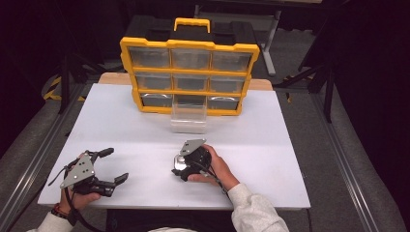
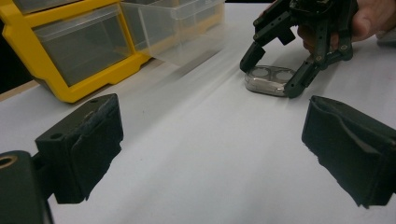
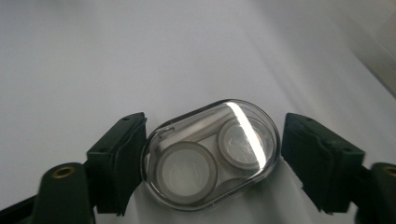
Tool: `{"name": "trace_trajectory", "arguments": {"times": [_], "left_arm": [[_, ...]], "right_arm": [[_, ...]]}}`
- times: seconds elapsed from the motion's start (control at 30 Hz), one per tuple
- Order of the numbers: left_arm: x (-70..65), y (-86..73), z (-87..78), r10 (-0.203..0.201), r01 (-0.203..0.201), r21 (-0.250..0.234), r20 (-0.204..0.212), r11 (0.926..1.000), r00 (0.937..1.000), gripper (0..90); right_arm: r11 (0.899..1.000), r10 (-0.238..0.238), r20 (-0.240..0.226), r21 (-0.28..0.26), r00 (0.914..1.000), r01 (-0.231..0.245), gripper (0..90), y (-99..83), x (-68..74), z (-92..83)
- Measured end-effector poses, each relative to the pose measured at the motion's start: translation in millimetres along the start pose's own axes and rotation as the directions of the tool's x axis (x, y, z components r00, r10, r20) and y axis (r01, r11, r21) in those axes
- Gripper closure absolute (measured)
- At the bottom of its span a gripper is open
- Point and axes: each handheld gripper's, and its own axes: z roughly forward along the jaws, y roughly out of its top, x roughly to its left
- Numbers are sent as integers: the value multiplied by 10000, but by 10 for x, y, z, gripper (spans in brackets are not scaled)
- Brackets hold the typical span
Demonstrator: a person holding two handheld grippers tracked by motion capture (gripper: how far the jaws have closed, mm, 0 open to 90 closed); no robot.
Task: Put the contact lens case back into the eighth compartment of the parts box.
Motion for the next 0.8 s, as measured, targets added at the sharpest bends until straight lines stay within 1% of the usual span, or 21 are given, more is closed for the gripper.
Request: {"name": "trace_trajectory", "arguments": {"times": [0.03, 0.27, 0.3, 0.33, 0.43, 0.5, 0.53, 0.57, 0.6, 0.63, 0.7, 0.8], "left_arm": [[-1, 0, 2, -19, 19, 3, -14, 10000, 10000, 65], [-5, 3, -8, -94, 94, -60, -28, 9999, 10000, 67], [-3, 4, -8, 10, -10, -107, -72, 9999, 10000, 68], [-3, 4, -8, 10, -10, -107, -72, 9999, 10000, 67], [2, 3, -17, 4, -6, -118, -105, 9999, 9999, 67], [6, 2, -20, -26, 24, -123, -105, 9999, 9999, 67], [9, 1, -23, -38, 37, -93, -117, 10000, 9999, 67], [11, 0, -25, -44, 43, -101, -116, 9999, 9999, 67], [11, -1, -25, -47, 46, -140, -121, 9999, 9999, 67], [13, -1, -29, -37, 35, -151, -126, 9999, 9999, 67], [13, -1, -30, -32, 30, -144, -129, 9999, 9999, 67], [14, -3, -33, -47, 45, -152, -129, 9999, 9999, 67]], "right_arm": [[10000, 44, -132, -2, 9999, -44, 289, 1, -5, 3], [9999, 139, -39, -18, 9999, -139, 295, 0, 5, -2], [9999, 129, -25, -31, 9999, -129, 296, 1, 8, -3], [9999, 129, -25, -31, 9999, -129, 296, 1, 8, -3], [9999, 96, 145, -102, 9998, -94, 297, 10, 35, -6], [9997, 97, 263, -249, 9996, -90, 297, 16, 43, -15], [9997, 97, 263, -249, 9996, -90, 297, 16, 43, -15], [9994, 101, 317, -329, 9994, -91, 297, 20, 48, -25], [9990, 45, 514, -454, 9987, -22, 297, 28, 63, -52], [9985, 73, 557, -540, 9984, -43, 297, 31, 70, -69], [9974, -53, 705, -719, 9975, 104, 297, 47, 84, -111], [9945, -113, 914, -1028, 9958, 207, 298, 77, 108, -183]]}}
